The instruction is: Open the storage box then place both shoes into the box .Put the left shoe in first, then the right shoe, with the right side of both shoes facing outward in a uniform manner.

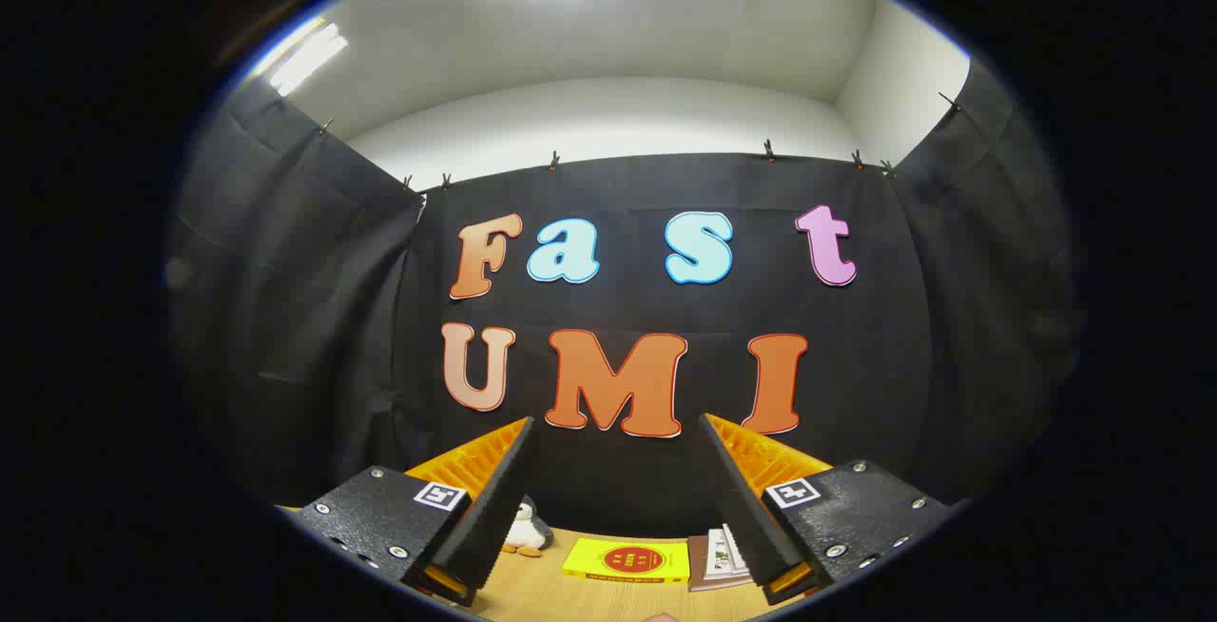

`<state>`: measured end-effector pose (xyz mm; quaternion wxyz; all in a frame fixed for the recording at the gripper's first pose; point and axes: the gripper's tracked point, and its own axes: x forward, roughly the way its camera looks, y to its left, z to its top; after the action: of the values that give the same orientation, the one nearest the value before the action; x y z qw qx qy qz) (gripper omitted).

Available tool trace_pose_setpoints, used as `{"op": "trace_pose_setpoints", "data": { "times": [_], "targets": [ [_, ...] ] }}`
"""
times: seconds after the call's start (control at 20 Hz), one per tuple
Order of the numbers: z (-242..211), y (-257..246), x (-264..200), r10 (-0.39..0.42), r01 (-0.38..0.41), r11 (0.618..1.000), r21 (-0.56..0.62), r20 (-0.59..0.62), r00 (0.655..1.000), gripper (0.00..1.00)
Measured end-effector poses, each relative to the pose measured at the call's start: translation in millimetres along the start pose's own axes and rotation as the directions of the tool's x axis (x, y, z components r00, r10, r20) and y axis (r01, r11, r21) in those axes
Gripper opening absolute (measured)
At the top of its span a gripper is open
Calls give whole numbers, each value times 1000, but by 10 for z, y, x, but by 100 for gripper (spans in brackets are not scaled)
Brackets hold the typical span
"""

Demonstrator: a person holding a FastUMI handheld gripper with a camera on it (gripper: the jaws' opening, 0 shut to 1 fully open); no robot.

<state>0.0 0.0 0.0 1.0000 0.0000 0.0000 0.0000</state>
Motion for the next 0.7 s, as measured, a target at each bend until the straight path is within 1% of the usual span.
{"op": "trace_pose_setpoints", "data": {
  "times": [0.7],
  "targets": [
    [-70,-79,-85,2,-2,1000,11,-19,1000,99]
  ]
}}
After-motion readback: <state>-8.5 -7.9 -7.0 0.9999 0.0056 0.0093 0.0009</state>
